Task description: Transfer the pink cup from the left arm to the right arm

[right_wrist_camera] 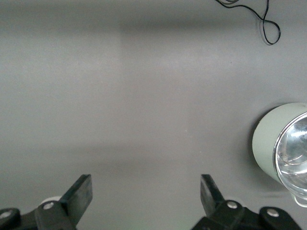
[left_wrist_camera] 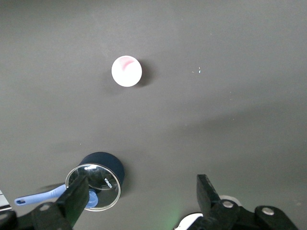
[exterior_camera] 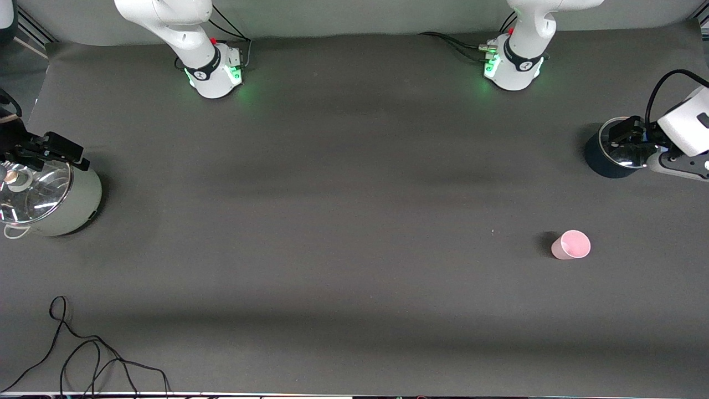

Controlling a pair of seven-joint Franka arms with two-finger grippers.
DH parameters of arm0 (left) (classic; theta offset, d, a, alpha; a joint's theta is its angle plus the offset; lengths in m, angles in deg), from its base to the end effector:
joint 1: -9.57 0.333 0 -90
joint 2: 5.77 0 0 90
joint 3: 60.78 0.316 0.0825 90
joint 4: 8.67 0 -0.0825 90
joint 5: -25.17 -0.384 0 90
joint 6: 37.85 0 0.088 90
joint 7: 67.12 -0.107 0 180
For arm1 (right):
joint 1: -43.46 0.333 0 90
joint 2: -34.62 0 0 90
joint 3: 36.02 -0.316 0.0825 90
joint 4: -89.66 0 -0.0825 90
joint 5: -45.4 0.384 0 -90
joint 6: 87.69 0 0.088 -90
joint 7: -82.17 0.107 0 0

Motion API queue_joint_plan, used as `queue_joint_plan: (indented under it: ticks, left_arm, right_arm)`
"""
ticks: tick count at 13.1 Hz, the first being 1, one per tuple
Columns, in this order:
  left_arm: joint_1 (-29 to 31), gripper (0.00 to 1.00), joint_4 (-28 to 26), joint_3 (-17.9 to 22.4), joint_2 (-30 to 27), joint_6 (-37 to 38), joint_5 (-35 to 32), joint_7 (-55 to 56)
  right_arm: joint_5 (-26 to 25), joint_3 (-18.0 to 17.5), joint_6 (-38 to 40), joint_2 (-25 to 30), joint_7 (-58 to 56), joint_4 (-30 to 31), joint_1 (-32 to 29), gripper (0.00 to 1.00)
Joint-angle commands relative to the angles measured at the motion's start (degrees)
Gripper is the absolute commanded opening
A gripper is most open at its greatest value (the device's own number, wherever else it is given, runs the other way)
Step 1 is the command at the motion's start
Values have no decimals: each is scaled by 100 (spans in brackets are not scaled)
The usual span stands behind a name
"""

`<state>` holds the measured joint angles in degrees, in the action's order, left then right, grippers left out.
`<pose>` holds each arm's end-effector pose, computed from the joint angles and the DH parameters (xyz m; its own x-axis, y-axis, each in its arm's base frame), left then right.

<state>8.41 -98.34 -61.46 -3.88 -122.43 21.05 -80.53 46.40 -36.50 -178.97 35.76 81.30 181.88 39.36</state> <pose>0.5533 -0.0094 0.6015 0.9574 -0.2556 -0.1345 -0.2632 -0.9639 -0.0414 0.5491 -0.0329 0.6191 0.9988 -0.0484 0.0037 -0.0483 -0.9987 -0.0172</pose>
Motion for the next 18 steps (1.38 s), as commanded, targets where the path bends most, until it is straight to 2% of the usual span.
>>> queue_joint_plan:
  ticks: [1,4,8,15,18]
  left_arm:
    - [55,100,-33,24,-13,82,-63,6]
    - [187,100,-33,16,31,257,25,-169]
    - [379,100,-15,16,162,118,87,-223]
    - [1276,98,-33,24,812,-1050,553,-3646]
    - [1505,99,-59,24,1120,-1402,727,-4650]
  right_arm:
    - [40,-48,14,0,-98,-81,-47,100]
    - [-30,-48,31,44,-124,-81,22,100]
    - [-30,-22,67,71,-555,-81,32,100]
    - [-21,-31,67,71,-503,-107,23,100]
    - [-13,-13,67,53,-468,-178,23,100]
